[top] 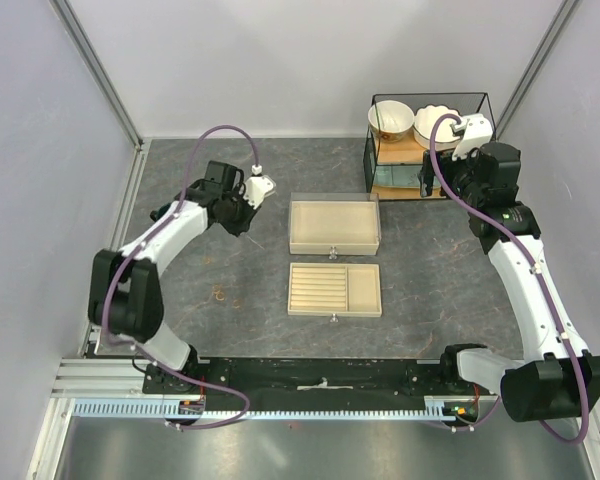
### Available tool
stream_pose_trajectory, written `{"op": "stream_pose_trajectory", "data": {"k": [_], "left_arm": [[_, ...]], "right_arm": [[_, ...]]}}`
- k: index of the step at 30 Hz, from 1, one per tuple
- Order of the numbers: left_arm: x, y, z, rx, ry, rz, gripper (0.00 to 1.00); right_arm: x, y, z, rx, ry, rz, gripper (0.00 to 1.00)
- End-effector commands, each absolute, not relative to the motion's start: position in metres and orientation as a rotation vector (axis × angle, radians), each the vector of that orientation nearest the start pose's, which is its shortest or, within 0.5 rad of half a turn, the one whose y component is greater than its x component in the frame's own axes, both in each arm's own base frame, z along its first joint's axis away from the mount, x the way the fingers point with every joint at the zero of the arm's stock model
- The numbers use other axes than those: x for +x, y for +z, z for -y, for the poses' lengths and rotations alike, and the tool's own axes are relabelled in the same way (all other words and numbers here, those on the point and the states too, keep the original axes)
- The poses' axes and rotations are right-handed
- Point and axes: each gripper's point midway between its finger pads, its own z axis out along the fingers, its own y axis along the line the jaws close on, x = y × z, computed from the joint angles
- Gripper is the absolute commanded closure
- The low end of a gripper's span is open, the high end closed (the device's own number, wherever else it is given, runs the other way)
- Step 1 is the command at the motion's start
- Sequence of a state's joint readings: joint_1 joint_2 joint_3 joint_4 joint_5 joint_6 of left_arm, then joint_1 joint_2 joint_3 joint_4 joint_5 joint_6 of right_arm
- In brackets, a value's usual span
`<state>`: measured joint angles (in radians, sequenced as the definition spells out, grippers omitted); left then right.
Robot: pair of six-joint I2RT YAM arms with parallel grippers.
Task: Organize the mixed jewelry
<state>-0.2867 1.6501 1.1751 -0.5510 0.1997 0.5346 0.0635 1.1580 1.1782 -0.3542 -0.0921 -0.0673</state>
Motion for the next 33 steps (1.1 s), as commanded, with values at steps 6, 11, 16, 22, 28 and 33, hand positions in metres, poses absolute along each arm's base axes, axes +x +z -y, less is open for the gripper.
{"op": "stream_pose_trajectory", "data": {"k": [6,11,16,22,28,33], "left_arm": [[0.299,0.198,0.180,1.224,-0.395,-2.037,0.89],[0.253,0.216,0.234,1.380,-0.494,-1.936,0.89],[0.234,0.206,0.276,1.523,-0.488,-1.900,0.89],[0.225,0.187,0.330,1.663,-0.470,-1.828,0.90],[0.220,0.159,0.374,1.776,-0.480,-1.789,0.90],[0.211,0.129,0.403,1.857,-0.478,-1.774,0.90]], "right_arm": [[0.384,0.320,-0.035,-0.183,0.057,-1.845,0.02],[0.387,0.321,-0.032,-0.168,0.043,-1.848,0.02],[0.388,0.326,-0.023,-0.142,-0.008,-1.846,0.02],[0.384,0.332,-0.012,-0.108,-0.067,-1.847,0.02],[0.377,0.331,-0.004,-0.096,-0.115,-1.862,0.02],[0.373,0.331,0.002,-0.102,-0.162,-1.863,0.02]]}}
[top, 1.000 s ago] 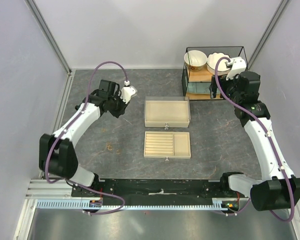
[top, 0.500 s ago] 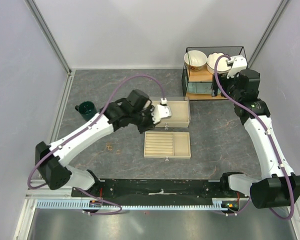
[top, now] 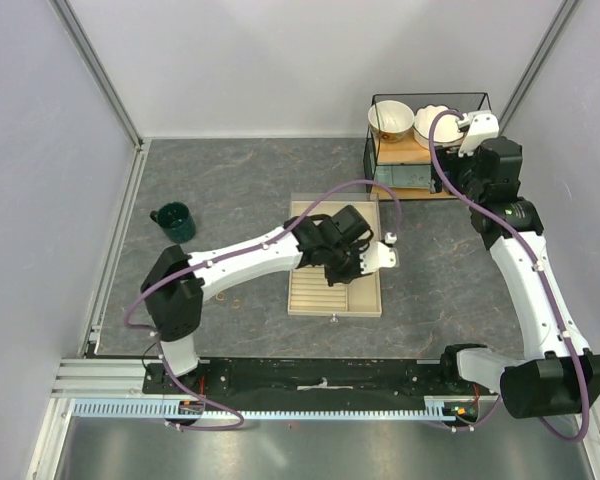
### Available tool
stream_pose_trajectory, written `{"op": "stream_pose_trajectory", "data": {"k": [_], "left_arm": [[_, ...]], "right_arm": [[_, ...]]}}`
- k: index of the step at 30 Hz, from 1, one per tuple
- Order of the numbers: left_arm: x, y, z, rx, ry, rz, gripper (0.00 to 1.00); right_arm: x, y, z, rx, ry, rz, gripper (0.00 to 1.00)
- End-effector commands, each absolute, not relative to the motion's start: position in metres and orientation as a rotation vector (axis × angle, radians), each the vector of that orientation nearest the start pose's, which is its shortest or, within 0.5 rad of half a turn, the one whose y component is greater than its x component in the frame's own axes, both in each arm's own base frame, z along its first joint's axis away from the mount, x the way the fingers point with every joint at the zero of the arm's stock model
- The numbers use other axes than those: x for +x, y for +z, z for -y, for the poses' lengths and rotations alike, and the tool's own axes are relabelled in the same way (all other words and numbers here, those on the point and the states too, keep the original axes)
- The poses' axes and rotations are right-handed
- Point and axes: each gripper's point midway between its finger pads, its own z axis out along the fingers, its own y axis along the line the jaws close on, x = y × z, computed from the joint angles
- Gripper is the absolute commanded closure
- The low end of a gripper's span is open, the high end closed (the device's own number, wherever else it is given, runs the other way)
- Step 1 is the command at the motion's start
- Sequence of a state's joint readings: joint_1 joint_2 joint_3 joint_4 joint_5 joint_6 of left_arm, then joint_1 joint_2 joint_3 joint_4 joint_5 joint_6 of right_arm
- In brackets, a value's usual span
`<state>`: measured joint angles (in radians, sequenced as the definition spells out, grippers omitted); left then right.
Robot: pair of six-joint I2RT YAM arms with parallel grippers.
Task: Organize the mixed jewelry
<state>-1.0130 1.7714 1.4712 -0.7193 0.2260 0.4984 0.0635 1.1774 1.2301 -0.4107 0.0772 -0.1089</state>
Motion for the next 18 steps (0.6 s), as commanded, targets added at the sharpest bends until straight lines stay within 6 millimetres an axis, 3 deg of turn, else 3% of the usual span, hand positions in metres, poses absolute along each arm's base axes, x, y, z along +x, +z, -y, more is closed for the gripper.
{"op": "stream_pose_trajectory", "data": {"k": [1,8,18], "left_arm": [[0.210,0.127,0.408,-2.615,0.675,2.483,0.90],[0.197,0.098,0.427,-2.637,0.658,2.402,0.90],[0.201,0.075,0.443,-2.655,0.624,2.369,0.90]], "right_arm": [[0.372,0.332,0.004,-0.100,-0.171,-1.864,0.02],[0.369,0.329,0.008,-0.113,-0.205,-1.870,0.02],[0.368,0.324,0.007,-0.126,-0.200,-1.878,0.02]]}}
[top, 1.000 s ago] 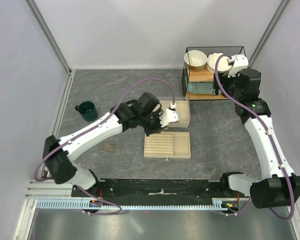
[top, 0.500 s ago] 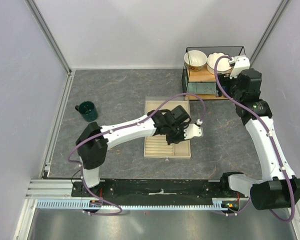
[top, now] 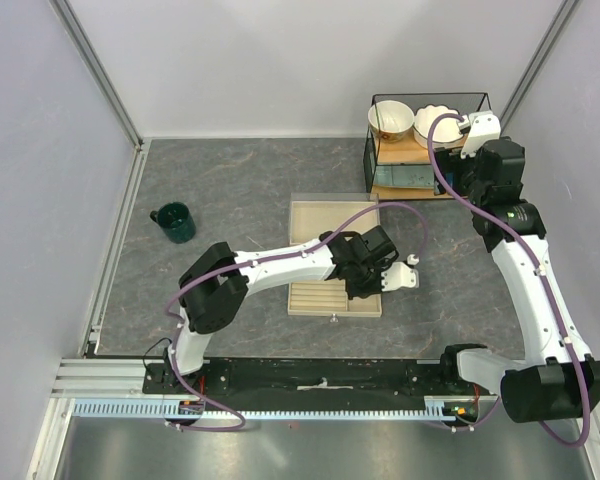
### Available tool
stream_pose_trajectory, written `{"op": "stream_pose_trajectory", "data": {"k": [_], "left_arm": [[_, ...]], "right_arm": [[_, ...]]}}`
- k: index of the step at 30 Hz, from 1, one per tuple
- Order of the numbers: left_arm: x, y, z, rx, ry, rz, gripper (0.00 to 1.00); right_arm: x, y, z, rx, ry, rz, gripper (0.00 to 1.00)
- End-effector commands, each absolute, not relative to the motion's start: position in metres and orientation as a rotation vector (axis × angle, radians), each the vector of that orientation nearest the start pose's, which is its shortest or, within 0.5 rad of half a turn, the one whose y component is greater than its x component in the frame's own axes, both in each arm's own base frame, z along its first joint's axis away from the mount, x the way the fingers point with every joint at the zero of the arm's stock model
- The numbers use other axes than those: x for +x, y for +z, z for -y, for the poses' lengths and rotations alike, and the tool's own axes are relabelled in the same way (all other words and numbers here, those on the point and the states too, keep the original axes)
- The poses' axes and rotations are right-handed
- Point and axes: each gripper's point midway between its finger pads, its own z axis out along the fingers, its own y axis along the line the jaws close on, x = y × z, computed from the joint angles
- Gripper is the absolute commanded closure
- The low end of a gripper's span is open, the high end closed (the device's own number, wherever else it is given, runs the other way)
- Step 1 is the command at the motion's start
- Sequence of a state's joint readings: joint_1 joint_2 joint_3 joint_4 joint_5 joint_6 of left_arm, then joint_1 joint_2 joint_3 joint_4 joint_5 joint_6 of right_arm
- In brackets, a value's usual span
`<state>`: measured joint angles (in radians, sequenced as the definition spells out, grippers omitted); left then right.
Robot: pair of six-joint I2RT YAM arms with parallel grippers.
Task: Organize the mixed jewelry
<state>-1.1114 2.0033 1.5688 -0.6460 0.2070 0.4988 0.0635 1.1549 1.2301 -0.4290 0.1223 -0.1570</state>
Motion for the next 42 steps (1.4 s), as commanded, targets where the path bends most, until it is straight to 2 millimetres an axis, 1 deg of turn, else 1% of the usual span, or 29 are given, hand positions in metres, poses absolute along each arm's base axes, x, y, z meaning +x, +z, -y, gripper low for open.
{"op": "stream_pose_trajectory", "data": {"k": [1,3,9,13,17,19,20,22,23,26,29,32,33,34,35,36,37,39,40,42], "left_arm": [[0.203,0.074,0.445,-2.658,0.622,2.368,0.90],[0.204,0.062,0.444,-2.653,0.585,2.354,0.89],[0.208,0.048,0.444,-2.648,0.540,2.342,0.88],[0.208,0.037,0.439,-2.633,0.506,2.337,0.89],[0.206,0.032,0.435,-2.625,0.502,2.339,0.87],[0.205,0.032,0.434,-2.624,0.501,2.338,0.84],[0.206,0.035,0.435,-2.629,0.505,2.346,0.79],[0.206,0.037,0.434,-2.632,0.504,2.352,0.74],[0.207,0.041,0.434,-2.641,0.508,2.360,0.68],[0.208,0.046,0.432,-2.647,0.499,2.373,0.56],[0.209,0.054,0.431,-2.661,0.497,2.393,0.50],[0.214,0.070,0.432,-2.693,0.494,2.434,0.43],[0.216,0.075,0.434,-2.703,0.501,2.451,0.41],[0.218,0.086,0.435,-2.718,0.509,2.473,0.40],[0.221,0.093,0.435,-2.724,0.502,2.500,0.38],[0.223,0.099,0.437,-2.737,0.508,2.518,0.37],[0.225,0.111,0.437,-2.751,0.512,2.544,0.37],[0.230,0.122,0.436,-2.759,0.498,2.586,0.36],[0.232,0.133,0.435,-2.767,0.505,2.609,0.36],[0.232,0.143,0.428,-2.763,0.505,2.635,0.35]], "right_arm": [[0.368,0.324,0.007,-0.128,-0.204,-1.878,0.02],[0.367,0.326,0.008,-0.127,-0.206,-1.875,0.02],[0.365,0.324,0.009,-0.136,-0.215,-1.874,0.02],[0.364,0.325,0.009,-0.136,-0.217,-1.871,0.02],[0.365,0.324,0.009,-0.138,-0.214,-1.872,0.02],[0.365,0.324,0.009,-0.137,-0.213,-1.872,0.02],[0.365,0.324,0.008,-0.135,-0.212,-1.872,0.02],[0.365,0.323,0.008,-0.136,-0.210,-1.874,0.02],[0.364,0.323,0.009,-0.136,-0.210,-1.872,0.02],[0.363,0.323,0.009,-0.134,-0.209,-1.872,0.02],[0.363,0.322,0.009,-0.134,-0.209,-1.872,0.02],[0.362,0.322,0.009,-0.135,-0.205,-1.872,0.02],[0.362,0.321,0.009,-0.133,-0.204,-1.874,0.02],[0.362,0.320,0.009,-0.133,-0.203,-1.877,0.02],[0.362,0.322,0.009,-0.132,-0.202,-1.874,0.02],[0.362,0.322,0.008,-0.131,-0.200,-1.872,0.02],[0.362,0.322,0.008,-0.131,-0.200,-1.872,0.02],[0.362,0.321,0.007,-0.132,-0.194,-1.874,0.02],[0.362,0.322,0.008,-0.129,-0.196,-1.872,0.02],[0.361,0.320,0.008,-0.133,-0.194,-1.875,0.02]]}}
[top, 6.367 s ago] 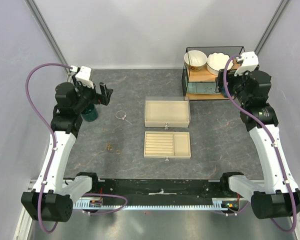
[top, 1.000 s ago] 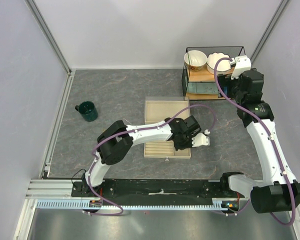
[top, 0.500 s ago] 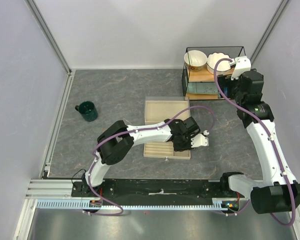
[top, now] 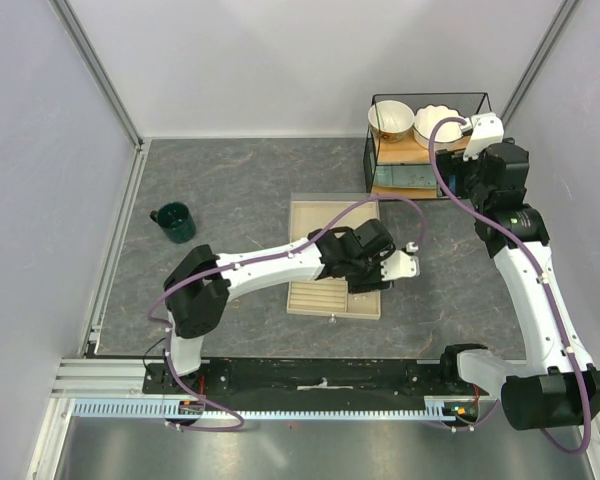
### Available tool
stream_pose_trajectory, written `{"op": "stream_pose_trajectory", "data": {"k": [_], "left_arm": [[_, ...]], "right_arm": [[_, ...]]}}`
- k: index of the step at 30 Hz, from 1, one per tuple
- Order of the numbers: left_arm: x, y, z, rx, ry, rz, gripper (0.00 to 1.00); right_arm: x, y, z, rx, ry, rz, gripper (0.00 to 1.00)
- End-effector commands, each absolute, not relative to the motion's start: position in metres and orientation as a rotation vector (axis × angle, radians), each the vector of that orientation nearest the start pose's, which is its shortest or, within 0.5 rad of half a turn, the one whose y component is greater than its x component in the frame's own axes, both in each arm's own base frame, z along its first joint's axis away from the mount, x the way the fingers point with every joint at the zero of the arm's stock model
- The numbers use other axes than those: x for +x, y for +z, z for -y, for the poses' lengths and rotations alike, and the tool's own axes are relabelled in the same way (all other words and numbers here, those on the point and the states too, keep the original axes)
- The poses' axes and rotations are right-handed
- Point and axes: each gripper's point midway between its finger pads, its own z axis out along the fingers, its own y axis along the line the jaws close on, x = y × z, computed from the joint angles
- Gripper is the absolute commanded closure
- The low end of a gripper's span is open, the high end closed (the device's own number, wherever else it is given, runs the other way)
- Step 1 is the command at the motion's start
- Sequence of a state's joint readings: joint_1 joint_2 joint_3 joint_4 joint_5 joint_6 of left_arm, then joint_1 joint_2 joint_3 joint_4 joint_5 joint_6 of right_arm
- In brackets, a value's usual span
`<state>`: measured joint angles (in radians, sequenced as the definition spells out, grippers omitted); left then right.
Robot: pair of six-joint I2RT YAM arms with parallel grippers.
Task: Organize the mixed jewelry
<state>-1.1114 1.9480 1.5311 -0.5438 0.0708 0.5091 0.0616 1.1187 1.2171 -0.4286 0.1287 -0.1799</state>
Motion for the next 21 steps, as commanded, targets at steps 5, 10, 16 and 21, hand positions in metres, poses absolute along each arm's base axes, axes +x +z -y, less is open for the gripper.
{"op": "stream_pose_trajectory", "data": {"k": [5,10,16,21], "left_arm": [[0.232,0.187,0.387,1.630,-0.355,-1.678,0.33],[0.251,0.209,0.316,1.478,-0.336,-1.790,0.31],[0.277,0.215,0.210,1.229,-0.208,-1.946,0.31],[0.286,0.176,0.138,1.073,-0.015,-2.118,0.33]], "right_arm": [[0.360,0.311,0.003,-0.144,-0.168,-1.889,0.02],[0.364,0.301,-0.009,-0.175,-0.095,-1.913,0.02],[0.371,0.294,-0.025,-0.195,0.007,-1.930,0.02],[0.381,0.282,-0.039,-0.203,0.070,-1.962,0.02]]}}
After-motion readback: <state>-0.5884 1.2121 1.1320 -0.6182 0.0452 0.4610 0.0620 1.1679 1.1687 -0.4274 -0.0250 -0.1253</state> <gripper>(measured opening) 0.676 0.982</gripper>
